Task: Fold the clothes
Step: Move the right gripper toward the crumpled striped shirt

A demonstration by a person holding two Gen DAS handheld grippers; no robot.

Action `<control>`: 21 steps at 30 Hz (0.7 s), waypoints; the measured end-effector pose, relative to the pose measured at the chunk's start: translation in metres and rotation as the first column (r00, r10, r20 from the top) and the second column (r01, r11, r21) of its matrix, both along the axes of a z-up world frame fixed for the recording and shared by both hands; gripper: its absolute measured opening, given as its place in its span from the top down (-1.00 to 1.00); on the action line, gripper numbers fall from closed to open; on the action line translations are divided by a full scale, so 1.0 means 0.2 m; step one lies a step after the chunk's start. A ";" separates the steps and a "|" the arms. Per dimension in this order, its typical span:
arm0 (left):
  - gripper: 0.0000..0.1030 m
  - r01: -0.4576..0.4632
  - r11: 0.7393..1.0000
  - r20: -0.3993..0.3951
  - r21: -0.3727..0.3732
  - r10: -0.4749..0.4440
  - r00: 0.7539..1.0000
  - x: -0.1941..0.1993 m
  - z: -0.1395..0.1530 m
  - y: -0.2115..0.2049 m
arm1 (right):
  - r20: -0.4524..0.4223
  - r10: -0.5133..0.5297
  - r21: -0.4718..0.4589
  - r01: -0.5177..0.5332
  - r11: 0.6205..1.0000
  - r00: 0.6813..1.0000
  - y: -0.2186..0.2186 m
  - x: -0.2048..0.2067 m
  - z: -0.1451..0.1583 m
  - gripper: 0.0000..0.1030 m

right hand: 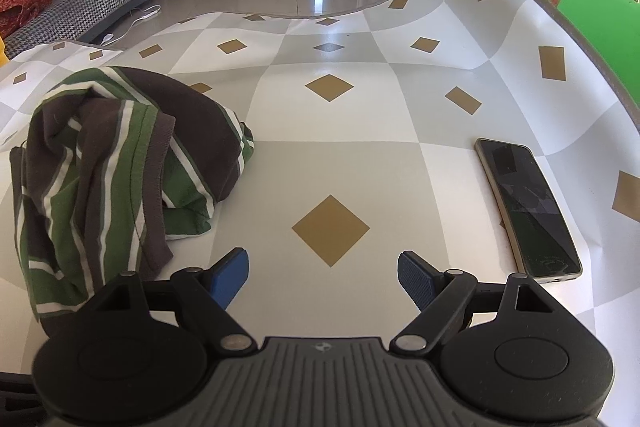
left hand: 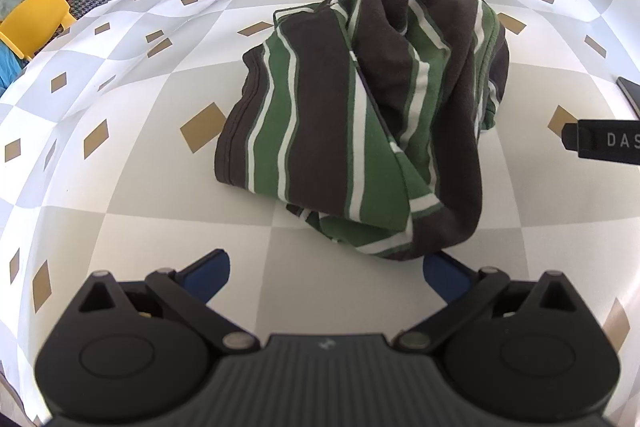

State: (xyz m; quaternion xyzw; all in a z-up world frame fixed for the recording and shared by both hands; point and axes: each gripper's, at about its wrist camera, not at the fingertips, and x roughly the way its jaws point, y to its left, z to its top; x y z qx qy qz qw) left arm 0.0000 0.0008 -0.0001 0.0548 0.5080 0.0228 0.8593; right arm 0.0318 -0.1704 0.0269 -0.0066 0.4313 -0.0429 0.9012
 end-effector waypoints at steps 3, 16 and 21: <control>-1.00 -0.011 1.000 -0.016 -0.020 0.011 1.000 0.00 0.00 0.02 | 0.005 0.001 0.012 -0.002 1.000 1.000 -0.01 -0.01 0.01 -0.58; -1.00 -0.039 0.999 -0.029 -0.010 0.039 0.999 -0.14 -0.02 0.14 | -0.159 0.016 0.100 0.000 0.995 0.987 0.10 -0.14 -0.06 -0.58; -1.00 -0.066 0.998 -0.044 -0.012 0.066 0.997 -0.18 -0.02 0.14 | -0.204 0.012 0.106 0.010 0.994 0.979 0.13 -0.22 -0.11 -0.58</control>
